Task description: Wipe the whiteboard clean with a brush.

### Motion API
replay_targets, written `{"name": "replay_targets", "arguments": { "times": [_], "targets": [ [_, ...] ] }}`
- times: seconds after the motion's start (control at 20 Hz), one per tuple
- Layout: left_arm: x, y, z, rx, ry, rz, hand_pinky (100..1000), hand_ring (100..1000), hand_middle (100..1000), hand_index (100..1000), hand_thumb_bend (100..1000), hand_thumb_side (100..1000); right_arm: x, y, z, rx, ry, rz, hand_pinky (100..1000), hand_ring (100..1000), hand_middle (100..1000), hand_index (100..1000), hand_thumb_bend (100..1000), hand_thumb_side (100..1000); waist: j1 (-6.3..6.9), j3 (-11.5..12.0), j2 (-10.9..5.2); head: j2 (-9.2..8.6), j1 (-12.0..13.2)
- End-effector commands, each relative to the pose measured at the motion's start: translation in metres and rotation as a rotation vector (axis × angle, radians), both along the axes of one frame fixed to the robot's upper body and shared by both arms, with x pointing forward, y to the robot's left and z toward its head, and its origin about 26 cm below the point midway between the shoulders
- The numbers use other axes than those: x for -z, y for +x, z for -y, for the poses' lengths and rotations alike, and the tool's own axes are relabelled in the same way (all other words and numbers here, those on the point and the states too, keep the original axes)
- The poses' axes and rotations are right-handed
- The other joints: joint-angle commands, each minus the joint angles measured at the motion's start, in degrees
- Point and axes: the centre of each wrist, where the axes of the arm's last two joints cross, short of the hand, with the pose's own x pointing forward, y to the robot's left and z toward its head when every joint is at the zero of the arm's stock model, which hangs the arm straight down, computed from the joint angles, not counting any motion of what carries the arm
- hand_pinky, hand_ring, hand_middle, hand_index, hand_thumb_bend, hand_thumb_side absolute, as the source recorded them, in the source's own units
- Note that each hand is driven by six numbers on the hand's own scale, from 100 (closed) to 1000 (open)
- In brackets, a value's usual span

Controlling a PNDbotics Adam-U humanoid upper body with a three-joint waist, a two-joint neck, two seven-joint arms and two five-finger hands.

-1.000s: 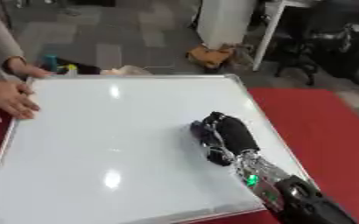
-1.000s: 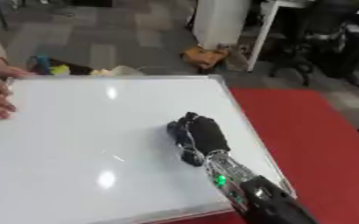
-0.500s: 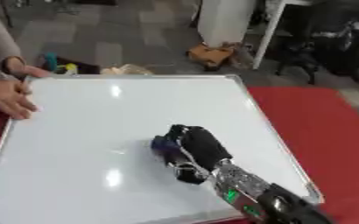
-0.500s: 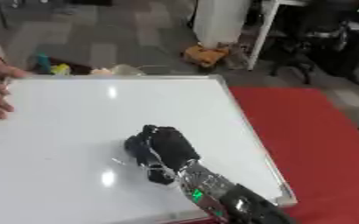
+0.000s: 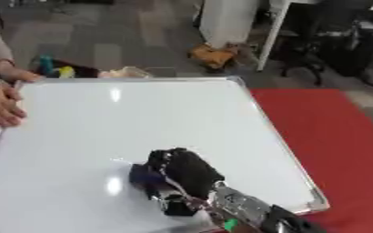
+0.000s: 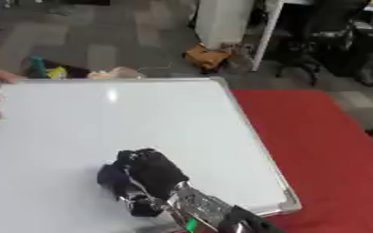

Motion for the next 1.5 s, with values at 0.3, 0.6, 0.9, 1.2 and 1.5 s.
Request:
{"name": "replay_targets", "arguments": {
  "times": [0.3,0.6,0.9,1.2,1.5],
  "targets": [
    [-0.004,-0.001,-0.003,-0.009,0.001,0.013,482,533,577,1000,256,805,0.006,-0.016,-0.015,-0.135,-0.013,-0.064,744,764,768,841,100,653,0.54,-0.7,-0.79,0.07,-0.4],
    [-0.002,0.0,-0.003,-0.01,-0.001,0.005,482,534,577,1000,257,802,-0.004,-0.021,-0.015,-0.196,0.027,-0.085,856,877,861,910,100,840,0.8,-1.7,-1.31,0.25,-0.5],
    [0.001,0.0,-0.004,-0.012,-0.006,-0.005,483,535,577,1000,258,797,-0.02,-0.029,-0.012,-0.196,0.116,-0.047,851,854,833,902,100,782,1.14,-3.1,-2.04,0.47,-0.3],
    [0.005,0.0,-0.005,-0.015,-0.008,-0.022,483,535,577,1000,265,797,-0.039,-0.039,-0.006,-0.179,0.265,-0.017,793,788,774,876,100,717,1.19,-5.1,-2.81,0.76,0.2],
    [0.011,0.001,-0.006,-0.022,-0.007,-0.047,482,535,581,1000,271,798,-0.043,-0.044,0.003,-0.149,0.419,-0.026,781,757,745,865,100,692,1.35,-7.4,-3.74,1.26,1.3]
  ]
}}
